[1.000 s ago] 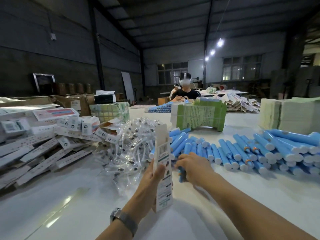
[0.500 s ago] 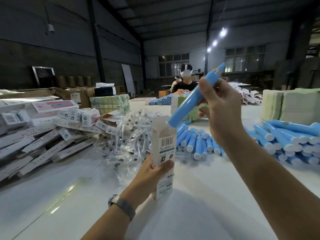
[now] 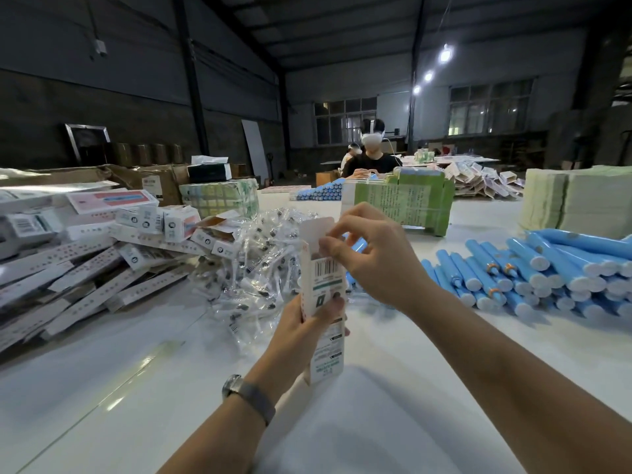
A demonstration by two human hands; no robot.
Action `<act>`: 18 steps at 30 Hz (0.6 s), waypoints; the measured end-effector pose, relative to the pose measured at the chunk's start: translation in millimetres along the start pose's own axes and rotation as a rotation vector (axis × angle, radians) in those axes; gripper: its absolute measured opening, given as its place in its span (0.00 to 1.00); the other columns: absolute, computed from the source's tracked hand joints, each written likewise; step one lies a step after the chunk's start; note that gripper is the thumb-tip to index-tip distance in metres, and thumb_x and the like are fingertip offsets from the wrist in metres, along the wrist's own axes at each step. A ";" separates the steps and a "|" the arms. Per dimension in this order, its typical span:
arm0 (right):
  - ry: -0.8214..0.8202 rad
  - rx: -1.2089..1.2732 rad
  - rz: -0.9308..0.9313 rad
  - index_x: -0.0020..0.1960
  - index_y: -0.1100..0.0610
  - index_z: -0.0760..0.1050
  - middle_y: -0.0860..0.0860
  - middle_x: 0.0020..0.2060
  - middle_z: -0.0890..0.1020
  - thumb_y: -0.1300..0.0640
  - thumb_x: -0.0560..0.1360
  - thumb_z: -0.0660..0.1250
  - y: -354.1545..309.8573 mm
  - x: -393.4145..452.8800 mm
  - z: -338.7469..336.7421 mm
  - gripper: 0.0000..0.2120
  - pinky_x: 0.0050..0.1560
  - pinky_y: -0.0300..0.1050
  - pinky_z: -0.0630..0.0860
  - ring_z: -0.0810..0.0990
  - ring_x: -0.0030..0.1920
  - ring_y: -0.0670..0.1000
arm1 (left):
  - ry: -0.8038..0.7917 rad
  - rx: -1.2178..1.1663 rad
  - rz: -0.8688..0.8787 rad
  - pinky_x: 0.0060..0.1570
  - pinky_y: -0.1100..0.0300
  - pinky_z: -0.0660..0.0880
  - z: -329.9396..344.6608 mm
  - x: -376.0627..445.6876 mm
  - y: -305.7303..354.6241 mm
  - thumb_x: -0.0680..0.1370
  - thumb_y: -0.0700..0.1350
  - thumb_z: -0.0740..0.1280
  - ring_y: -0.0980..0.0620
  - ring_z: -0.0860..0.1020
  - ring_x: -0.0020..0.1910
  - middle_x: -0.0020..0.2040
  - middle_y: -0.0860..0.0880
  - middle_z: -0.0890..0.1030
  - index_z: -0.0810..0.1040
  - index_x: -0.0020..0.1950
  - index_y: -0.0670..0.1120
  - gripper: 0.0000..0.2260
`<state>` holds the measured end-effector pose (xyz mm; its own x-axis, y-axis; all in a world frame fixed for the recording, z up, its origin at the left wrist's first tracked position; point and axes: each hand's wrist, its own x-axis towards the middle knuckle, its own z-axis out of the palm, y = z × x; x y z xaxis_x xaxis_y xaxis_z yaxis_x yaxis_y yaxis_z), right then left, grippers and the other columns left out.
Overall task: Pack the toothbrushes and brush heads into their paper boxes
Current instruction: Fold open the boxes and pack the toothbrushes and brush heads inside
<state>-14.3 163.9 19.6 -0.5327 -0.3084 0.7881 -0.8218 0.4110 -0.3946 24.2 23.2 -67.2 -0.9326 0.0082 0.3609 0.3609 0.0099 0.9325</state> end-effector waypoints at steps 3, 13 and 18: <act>0.050 0.137 0.065 0.43 0.52 0.79 0.42 0.43 0.78 0.53 0.77 0.69 12.1 -4.2 9.9 0.05 0.40 0.31 0.71 0.77 0.41 0.42 | 0.020 0.009 0.026 0.36 0.59 0.79 0.1 0.5 -2.3 0.72 0.50 0.67 0.48 0.82 0.35 0.38 0.44 0.82 0.79 0.51 0.45 0.12; -0.242 0.966 0.598 0.62 0.55 0.75 0.55 0.48 0.84 0.32 0.77 0.49 15.7 -8.7 67.1 0.32 0.52 0.55 0.80 0.83 0.50 0.55 | -0.132 -0.152 -0.054 0.37 0.51 0.79 -26.6 4.8 -2.8 0.68 0.52 0.70 0.43 0.79 0.34 0.38 0.42 0.80 0.80 0.48 0.46 0.13; -0.453 0.509 0.576 0.63 0.82 0.61 0.69 0.42 0.73 0.65 0.84 0.50 23.9 11.5 90.6 0.19 0.42 0.43 0.79 0.74 0.35 0.52 | 0.005 0.029 0.034 0.35 0.57 0.78 -33.9 9.7 -6.1 0.65 0.57 0.69 0.47 0.81 0.34 0.36 0.47 0.82 0.80 0.51 0.44 0.21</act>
<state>-58.4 92.4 -23.5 -0.8308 -0.5255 0.1832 -0.3348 0.2090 -0.9188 12.8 -10.6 -69.1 -0.9199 0.0039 0.3921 0.3919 0.0387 0.9192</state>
